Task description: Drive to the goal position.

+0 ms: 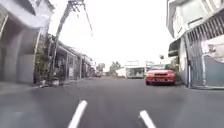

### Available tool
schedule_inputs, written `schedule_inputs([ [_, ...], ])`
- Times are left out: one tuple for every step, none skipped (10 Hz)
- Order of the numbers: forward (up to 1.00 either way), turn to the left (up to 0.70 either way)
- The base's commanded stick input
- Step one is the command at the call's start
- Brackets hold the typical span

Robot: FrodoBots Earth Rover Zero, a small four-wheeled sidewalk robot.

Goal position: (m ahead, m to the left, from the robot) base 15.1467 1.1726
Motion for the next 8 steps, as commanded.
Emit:
schedule_inputs([
  [1.00,0.00],
  [1.00,0.00],
  [1.00,0.00],
  [1.00,0.00],
  [1.00,0.00],
  [1.00,0.00],
  [1.00,-0.06],
  [1.00,-0.02],
])
